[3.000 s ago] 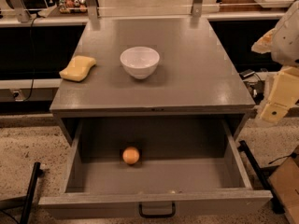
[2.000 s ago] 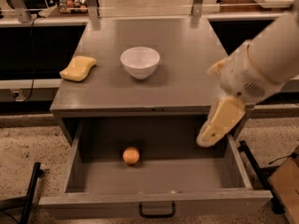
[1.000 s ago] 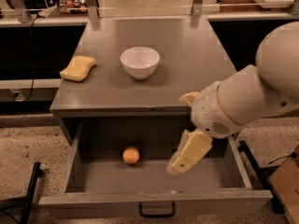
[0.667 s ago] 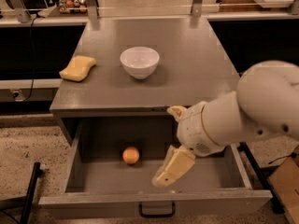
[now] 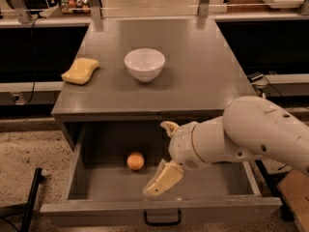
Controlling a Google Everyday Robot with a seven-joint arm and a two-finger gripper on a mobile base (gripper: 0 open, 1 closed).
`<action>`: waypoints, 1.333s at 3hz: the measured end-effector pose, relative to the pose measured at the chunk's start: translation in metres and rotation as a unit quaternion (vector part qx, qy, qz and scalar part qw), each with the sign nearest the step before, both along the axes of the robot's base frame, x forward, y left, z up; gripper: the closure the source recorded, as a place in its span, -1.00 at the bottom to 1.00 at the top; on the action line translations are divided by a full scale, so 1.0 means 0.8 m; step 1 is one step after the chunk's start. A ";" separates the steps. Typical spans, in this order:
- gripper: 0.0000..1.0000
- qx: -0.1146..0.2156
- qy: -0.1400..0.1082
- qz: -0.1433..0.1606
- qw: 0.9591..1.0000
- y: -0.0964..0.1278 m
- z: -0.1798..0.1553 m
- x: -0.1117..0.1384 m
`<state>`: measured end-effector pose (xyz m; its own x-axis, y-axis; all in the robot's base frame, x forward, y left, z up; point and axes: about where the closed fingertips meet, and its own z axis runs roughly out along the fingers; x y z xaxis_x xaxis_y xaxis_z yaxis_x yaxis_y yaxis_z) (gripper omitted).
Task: Pick orange from top drawer and place on counter
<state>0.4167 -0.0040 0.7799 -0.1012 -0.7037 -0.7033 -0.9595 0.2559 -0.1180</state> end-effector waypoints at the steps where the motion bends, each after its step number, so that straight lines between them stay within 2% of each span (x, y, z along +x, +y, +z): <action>1: -1.00 0.040 0.037 -0.015 0.998 -0.002 -0.042 0.019; 2: -1.00 0.074 0.051 -0.028 0.996 0.000 -0.080 0.037; 3: -1.00 0.083 0.023 -0.037 0.996 0.015 -0.105 0.066; 4: -1.00 0.083 0.016 -0.046 0.995 0.013 -0.105 0.073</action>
Offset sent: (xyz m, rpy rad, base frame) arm 0.0564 -0.0013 -0.1051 0.2423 0.1228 -0.1108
